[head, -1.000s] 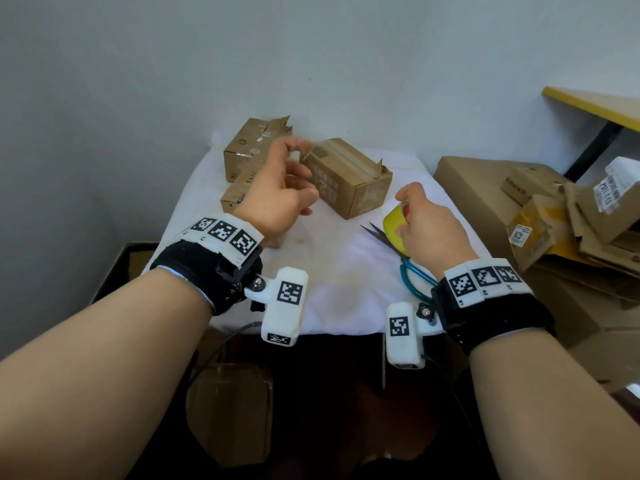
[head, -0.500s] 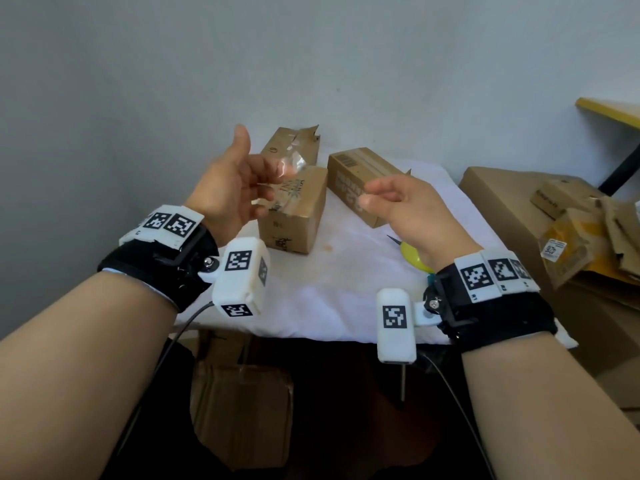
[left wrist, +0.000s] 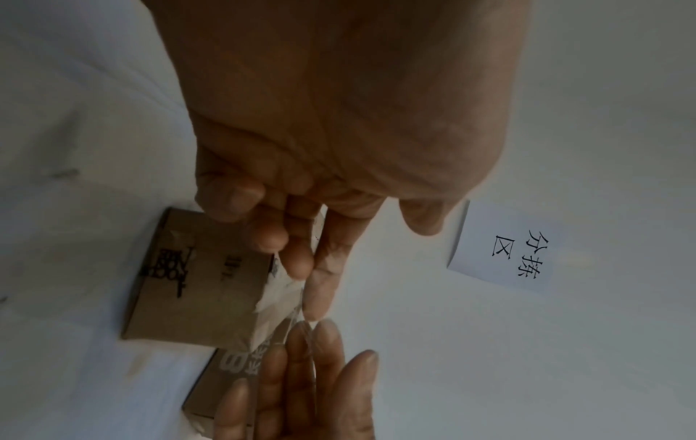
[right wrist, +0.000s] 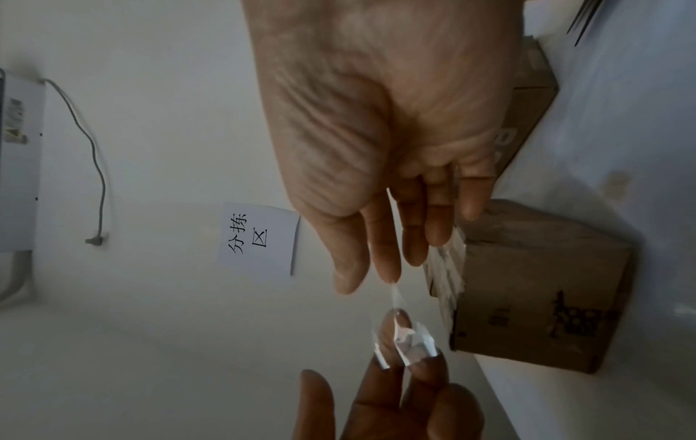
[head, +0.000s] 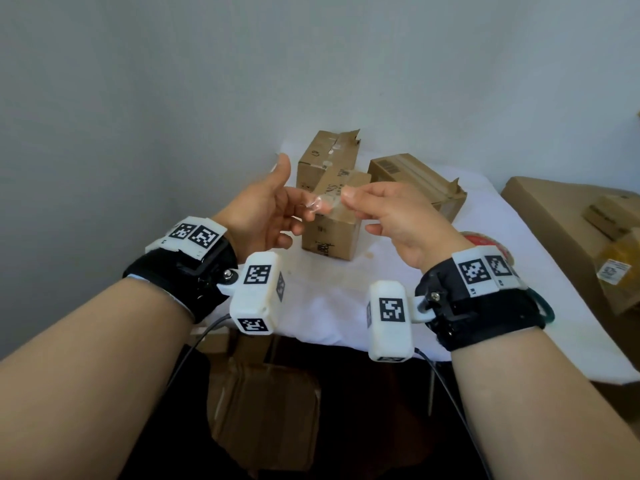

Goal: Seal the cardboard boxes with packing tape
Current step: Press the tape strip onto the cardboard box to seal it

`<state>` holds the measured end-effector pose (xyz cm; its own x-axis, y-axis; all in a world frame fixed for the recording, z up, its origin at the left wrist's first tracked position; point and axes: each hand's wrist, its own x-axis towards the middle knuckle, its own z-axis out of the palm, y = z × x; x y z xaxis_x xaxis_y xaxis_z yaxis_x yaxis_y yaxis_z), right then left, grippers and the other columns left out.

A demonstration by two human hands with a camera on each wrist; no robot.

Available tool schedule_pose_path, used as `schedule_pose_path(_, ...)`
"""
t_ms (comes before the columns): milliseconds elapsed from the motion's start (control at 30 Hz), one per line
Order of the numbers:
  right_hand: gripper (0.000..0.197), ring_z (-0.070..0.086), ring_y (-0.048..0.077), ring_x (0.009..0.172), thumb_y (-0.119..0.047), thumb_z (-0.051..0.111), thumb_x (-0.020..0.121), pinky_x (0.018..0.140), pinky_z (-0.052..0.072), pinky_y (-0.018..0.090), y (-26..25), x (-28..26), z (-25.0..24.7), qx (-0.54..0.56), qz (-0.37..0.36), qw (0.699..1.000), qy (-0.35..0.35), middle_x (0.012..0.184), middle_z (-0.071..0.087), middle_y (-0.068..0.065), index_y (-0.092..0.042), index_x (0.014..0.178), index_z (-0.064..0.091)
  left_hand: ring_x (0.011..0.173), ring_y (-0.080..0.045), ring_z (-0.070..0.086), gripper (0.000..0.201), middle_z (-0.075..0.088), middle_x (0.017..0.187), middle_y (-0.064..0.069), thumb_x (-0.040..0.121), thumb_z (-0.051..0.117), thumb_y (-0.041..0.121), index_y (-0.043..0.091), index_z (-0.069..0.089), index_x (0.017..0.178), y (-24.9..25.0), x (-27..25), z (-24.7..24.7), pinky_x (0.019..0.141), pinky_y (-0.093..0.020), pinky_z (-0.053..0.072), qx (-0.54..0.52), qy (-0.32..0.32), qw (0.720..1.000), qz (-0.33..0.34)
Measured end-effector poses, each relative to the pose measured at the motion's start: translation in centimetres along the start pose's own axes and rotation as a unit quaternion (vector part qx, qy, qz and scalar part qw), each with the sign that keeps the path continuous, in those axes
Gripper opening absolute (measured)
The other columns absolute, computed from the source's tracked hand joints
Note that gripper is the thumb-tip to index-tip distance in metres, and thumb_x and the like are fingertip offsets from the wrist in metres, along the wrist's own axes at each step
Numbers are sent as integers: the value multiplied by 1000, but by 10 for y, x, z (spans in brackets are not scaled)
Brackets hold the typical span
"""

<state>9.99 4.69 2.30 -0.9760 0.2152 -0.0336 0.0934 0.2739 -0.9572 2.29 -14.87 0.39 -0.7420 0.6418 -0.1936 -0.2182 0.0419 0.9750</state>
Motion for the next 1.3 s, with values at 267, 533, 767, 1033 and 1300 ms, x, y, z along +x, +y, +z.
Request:
schedule_pose_path(267,4,67,-7,75,-22,78,88,73,46,20,0,3,9,-11,2,1000,-9,84,75,-13,-23,89,74,65,-15,45,85,57,83,-2,96,16,73,20,79,76,-4,0,-12,56,-29,27,-1,0,1000,2)
schedule_pose_path(533,12,64,0,79,-17,76,91,77,47,21,-1,7,15,-32,-38,998,36,83,72,-9,-22,80,72,66,-12,44,83,54,85,4,97,16,72,19,78,108,-5,2,-21,54,-24,32,37,18,998,41)
schedule_pose_path(767,16,64,-5,73,-16,69,96,76,49,20,-1,10,11,12,-42,995,84,79,70,-15,-22,81,70,61,-11,44,47,54,87,1,102,40,56,23,66,123,-5,10,-12,47,-21,30,-46,156,984,71)
schedule_pose_path(1033,31,61,-7,85,-12,61,101,73,45,19,2,5,4,57,-22,995,81,105,64,-12,-28,127,65,111,-18,60,54,57,123,-2,95,56,-1,33,55,137,-25,19,-8,87,-33,55,105,166,979,48)
schedule_pose_path(1300,58,56,13,120,-8,62,98,104,49,49,11,7,-1,25,-10,995,95,126,54,-4,-45,141,50,84,-16,64,56,61,99,-2,84,68,-7,25,58,129,-31,19,19,69,-25,58,172,92,979,64)
